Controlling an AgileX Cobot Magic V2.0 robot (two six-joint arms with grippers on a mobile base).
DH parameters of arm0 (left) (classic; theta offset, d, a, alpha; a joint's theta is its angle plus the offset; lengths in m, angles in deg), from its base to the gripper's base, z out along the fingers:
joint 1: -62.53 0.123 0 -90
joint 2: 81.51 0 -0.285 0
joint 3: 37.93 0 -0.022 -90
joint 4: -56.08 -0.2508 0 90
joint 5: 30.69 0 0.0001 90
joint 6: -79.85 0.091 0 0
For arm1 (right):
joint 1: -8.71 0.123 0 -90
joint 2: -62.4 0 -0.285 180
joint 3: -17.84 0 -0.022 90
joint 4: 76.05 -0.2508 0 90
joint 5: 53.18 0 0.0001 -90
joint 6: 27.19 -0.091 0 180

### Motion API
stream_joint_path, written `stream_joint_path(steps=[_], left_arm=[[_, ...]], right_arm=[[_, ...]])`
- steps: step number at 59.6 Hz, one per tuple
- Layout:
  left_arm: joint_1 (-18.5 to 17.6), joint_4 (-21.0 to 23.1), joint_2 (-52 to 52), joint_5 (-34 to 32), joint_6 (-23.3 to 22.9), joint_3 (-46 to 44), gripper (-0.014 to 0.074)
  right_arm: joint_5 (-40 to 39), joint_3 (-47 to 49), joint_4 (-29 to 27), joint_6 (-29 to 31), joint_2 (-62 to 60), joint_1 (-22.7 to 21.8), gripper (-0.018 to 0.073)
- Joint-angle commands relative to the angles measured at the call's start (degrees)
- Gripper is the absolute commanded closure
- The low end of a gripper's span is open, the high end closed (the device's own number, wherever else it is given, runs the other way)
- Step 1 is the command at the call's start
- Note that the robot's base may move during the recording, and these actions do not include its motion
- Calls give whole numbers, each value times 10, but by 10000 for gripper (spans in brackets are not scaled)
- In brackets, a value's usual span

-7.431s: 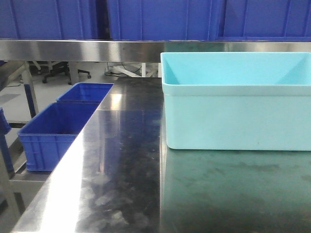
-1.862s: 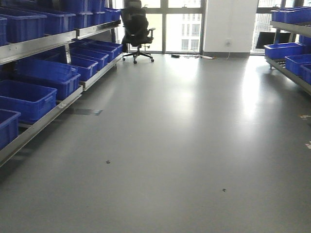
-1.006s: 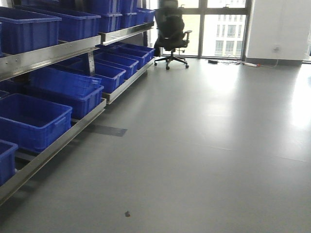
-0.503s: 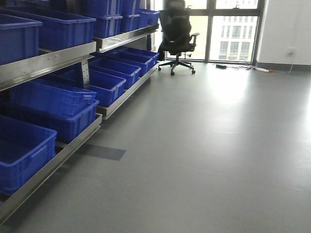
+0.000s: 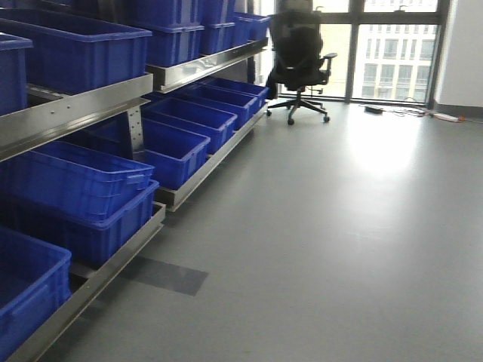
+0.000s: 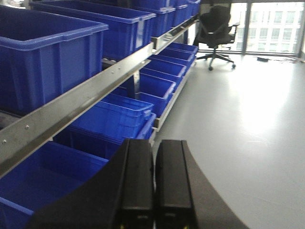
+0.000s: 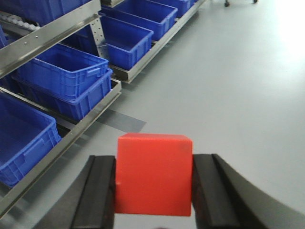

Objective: Pick red cube and place on left shelf
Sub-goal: 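Drive the base up to the shelf of blue crates, cube still held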

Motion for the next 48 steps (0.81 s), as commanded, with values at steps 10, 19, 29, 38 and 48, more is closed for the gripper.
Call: stream_joint_path(steps=[10, 19, 29, 38, 48], left_arm=[[0, 1, -9, -50, -1, 14, 495], [0, 1, -9, -50, -1, 14, 495], [0, 1, -9, -50, -1, 14, 495], [0, 1, -9, -50, -1, 14, 495], [0, 1, -9, -50, -1, 14, 495]], right_arm=[[-49, 15, 2, 2, 4, 0, 504], [-49, 15, 2, 2, 4, 0, 504], [-49, 15, 2, 2, 4, 0, 504], [-49, 15, 2, 2, 4, 0, 504], [-49, 15, 2, 2, 4, 0, 504]])
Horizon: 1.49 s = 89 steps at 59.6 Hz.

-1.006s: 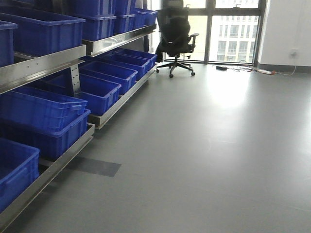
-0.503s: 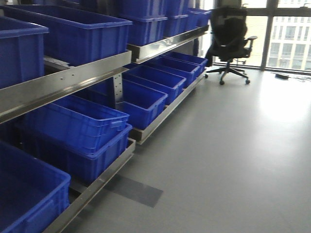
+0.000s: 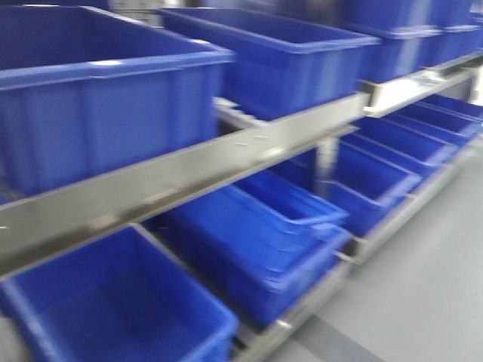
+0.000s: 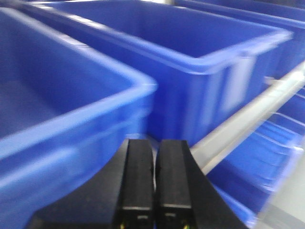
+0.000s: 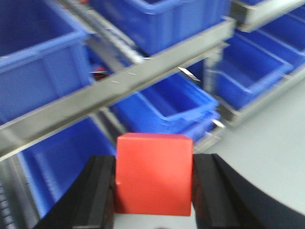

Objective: Pick red cube and place on left shelf
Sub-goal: 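Drive the base up to the shelf of blue crates, cube still held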

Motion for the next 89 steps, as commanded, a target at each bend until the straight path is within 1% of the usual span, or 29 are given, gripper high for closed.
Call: stream_joint_path(steps=[1, 89], left_arm=[[0, 1, -9, -50, -1, 14, 495], [0, 1, -9, -50, -1, 14, 495]], right_arm=[[-49, 15, 2, 2, 4, 0, 504], [-49, 15, 2, 2, 10, 0, 504]])
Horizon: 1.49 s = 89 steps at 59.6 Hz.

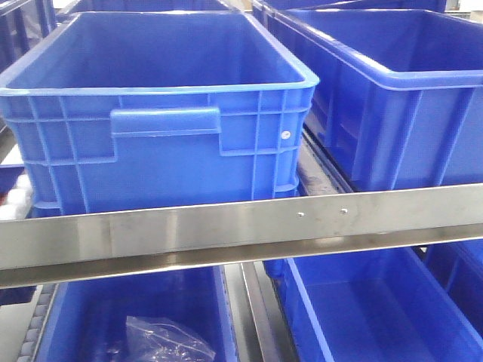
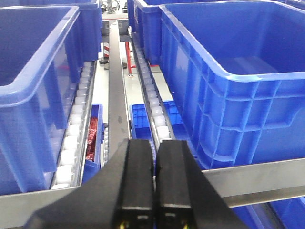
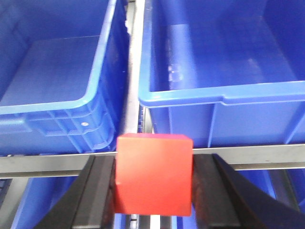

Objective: Pick red cube and place on left shelf
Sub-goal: 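Drive the base up to the shelf of blue crates, cube still held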

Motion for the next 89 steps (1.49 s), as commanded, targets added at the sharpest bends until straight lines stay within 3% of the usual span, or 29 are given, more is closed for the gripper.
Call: stream_joint_path(steps=[1, 89], left_arm=[[0, 1, -9, -50, -1, 14, 495], [0, 1, -8, -50, -1, 14, 495]], right_arm=[[-50, 16, 2, 2, 4, 0, 504], [-48, 16, 2, 2, 9, 0, 504]])
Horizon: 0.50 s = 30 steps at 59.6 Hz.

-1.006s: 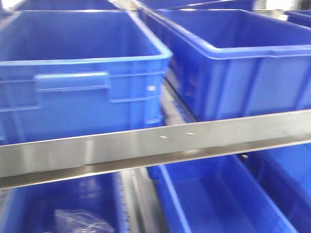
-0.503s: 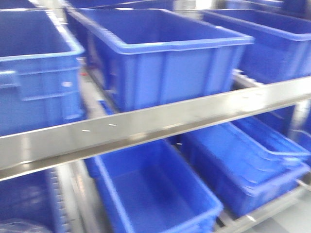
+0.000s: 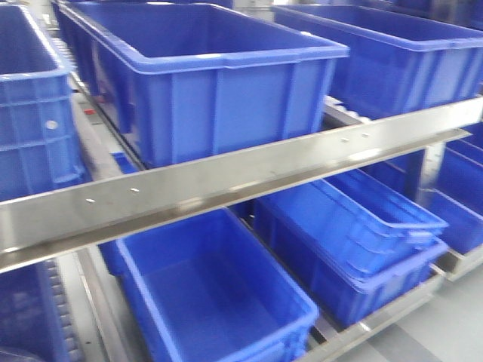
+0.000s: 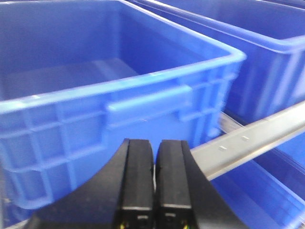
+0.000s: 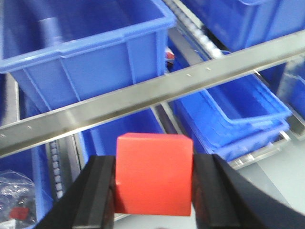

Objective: Pick red cube and place on left shelf
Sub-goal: 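Drive the base up to the shelf of blue crates, cube still held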

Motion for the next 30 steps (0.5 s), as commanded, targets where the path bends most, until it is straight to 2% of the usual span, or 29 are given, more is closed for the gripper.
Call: stream_joint_path(steps=[1, 30], left_arm=[[0, 1, -8, -51, -1, 14, 495], [0, 1, -8, -51, -1, 14, 495]], right_arm=[[-51, 16, 2, 2, 6, 0, 504], [-51, 16, 2, 2, 6, 0, 504]])
